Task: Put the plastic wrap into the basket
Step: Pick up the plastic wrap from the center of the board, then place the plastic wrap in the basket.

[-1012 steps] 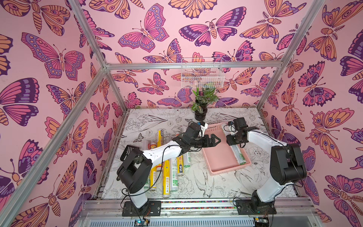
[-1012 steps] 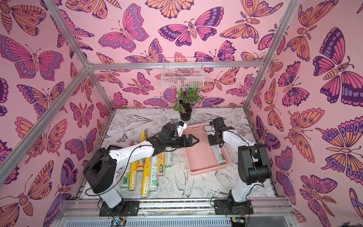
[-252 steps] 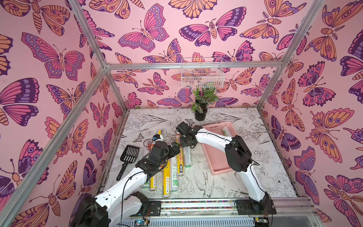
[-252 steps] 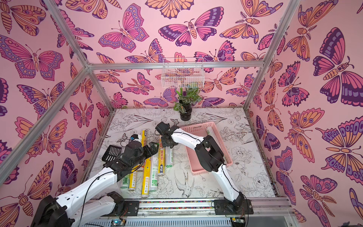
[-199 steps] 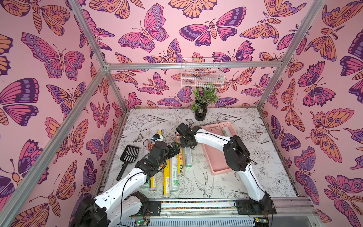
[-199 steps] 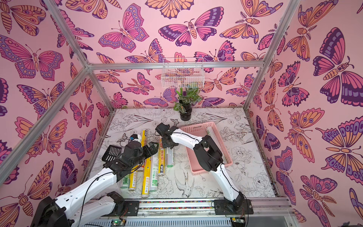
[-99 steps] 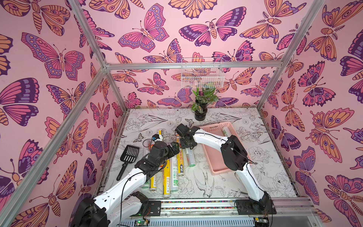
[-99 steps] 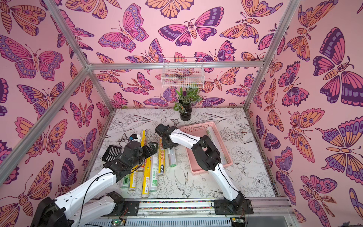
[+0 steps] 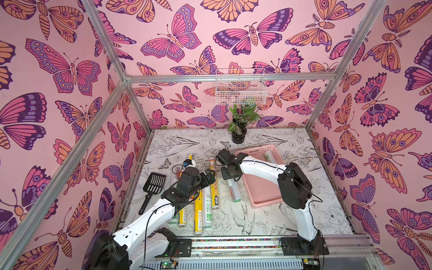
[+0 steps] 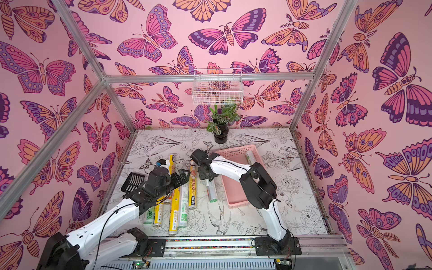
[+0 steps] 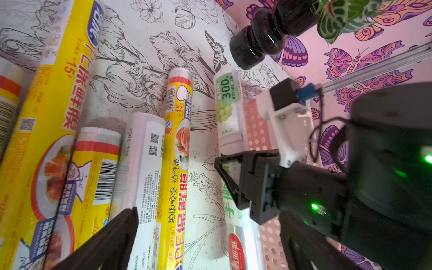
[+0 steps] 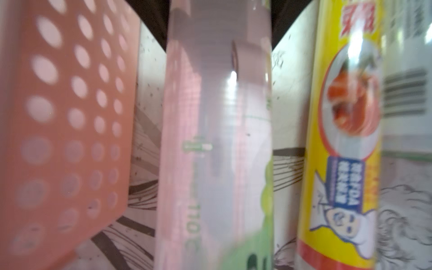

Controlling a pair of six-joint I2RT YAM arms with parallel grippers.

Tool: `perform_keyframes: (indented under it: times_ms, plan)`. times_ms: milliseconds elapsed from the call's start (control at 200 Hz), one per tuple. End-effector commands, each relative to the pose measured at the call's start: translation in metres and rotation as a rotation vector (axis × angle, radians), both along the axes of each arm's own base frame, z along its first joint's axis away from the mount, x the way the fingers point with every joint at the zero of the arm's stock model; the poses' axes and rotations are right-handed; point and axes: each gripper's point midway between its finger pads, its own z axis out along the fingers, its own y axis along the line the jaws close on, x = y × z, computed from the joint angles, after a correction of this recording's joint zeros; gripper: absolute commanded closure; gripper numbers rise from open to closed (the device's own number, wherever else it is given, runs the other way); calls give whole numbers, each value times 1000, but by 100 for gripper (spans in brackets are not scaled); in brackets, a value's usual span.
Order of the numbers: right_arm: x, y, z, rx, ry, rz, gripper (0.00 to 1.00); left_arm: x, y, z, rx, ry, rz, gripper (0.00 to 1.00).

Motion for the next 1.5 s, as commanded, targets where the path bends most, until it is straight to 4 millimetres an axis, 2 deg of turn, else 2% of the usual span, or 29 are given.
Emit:
perform_keyframes:
  times_ms: [0,165,255,350,376,391,446,611,631,726,861,961,1077,1182,1272,1497]
  plan:
    - [-1,18,60,183,-101,65,73,1,-8,11,-12,-10,-50,0]
    - [-21,6,87,256,-110,124,75,4,-25,22,-46,-29,-117,0]
    - [-26,-4,105,309,-120,135,75,5,-37,25,-53,-32,-166,0]
    - [-27,-21,123,353,-150,137,76,6,-52,30,-56,-44,-214,0]
    - [-26,-26,120,345,-149,133,76,6,-56,31,-56,-46,-226,0]
    - [-27,-31,132,361,-172,132,76,6,-59,32,-56,-48,-231,0]
    - [-24,-46,138,359,-197,117,76,6,-69,34,-57,-55,-258,0]
    - [-12,-109,138,320,-218,22,75,5,-103,41,-63,-73,-342,0]
    - [-11,-116,137,319,-215,11,76,7,-109,30,-50,-47,-354,0]
    - [-6,-147,133,299,-209,-30,76,7,-130,27,-55,-37,-399,0]
    - [0,-184,126,240,-194,-73,75,8,-162,30,-76,-39,-473,0]
    - [5,-203,120,229,-170,-105,75,7,-186,34,-90,-35,-530,0]
    - [11,-216,112,174,-164,-111,75,4,-206,35,-97,-30,-576,0]
    - [17,-222,107,121,-139,-108,75,3,-214,30,-99,-15,-591,0]
    - [25,-224,101,81,-118,-98,75,4,-213,24,-93,-1,-575,0]
    - [35,-209,83,69,-54,18,76,8,-199,6,-57,42,-494,0]
